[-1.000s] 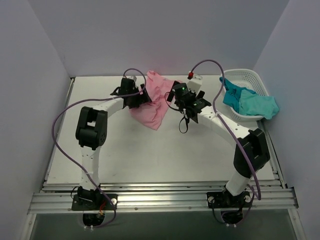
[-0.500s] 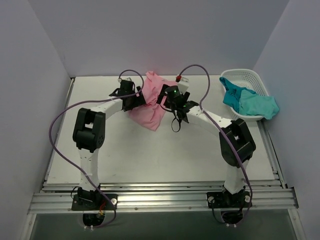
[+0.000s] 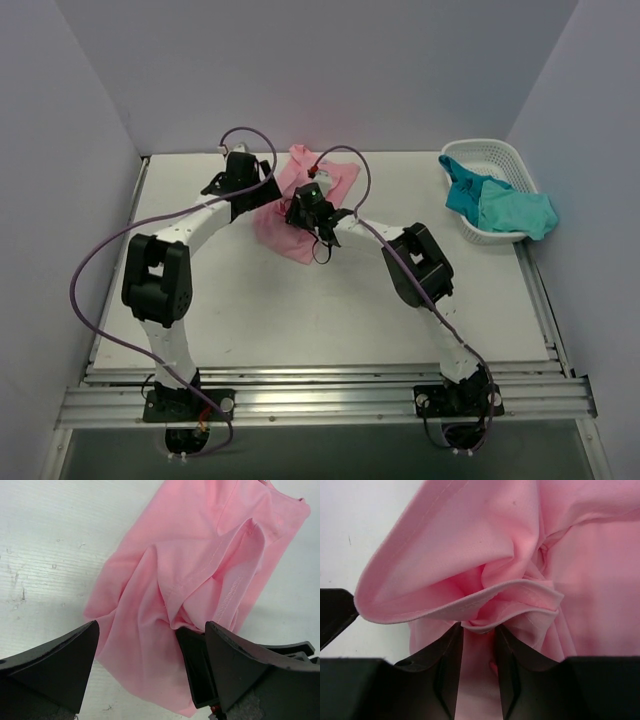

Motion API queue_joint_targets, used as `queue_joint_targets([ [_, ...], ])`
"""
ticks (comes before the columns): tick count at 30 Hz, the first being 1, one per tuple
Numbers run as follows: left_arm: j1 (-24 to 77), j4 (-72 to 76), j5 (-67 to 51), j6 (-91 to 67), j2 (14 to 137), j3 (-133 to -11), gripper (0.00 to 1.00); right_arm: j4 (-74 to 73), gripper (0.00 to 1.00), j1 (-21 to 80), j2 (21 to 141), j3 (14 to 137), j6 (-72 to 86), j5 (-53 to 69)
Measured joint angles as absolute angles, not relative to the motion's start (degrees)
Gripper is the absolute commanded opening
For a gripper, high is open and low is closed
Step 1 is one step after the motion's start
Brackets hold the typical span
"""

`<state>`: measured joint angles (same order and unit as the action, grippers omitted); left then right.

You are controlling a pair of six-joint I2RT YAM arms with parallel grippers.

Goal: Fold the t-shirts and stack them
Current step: Fold the tshirt

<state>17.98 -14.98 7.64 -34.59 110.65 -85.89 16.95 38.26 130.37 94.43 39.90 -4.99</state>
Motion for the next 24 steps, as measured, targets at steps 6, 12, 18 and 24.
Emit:
queue_joint_targets([
  [6,17.6,-17.7,7.4,-34.2,105.8,-83.7,0.96,17.9,0.16,38.3,131.1,95.0,40.5,-4.0],
  [12,17.3,-23.5,7.4,-33.3,94.8,-83.4,0.94,19.4,0.0,38.0,131.2,95.0,41.0,-3.6],
  [18,16.1,-33.6,9.0,-30.6,86.4,-95.9,0.94,22.6,0.0,37.3,133.3,94.1,42.1,-2.5],
  [24,15.3,-36.2,10.7,-29.2,81.4,-107.3,0.94,26.7,0.13,36.4,134.8,91.5,43.9,-1.0],
])
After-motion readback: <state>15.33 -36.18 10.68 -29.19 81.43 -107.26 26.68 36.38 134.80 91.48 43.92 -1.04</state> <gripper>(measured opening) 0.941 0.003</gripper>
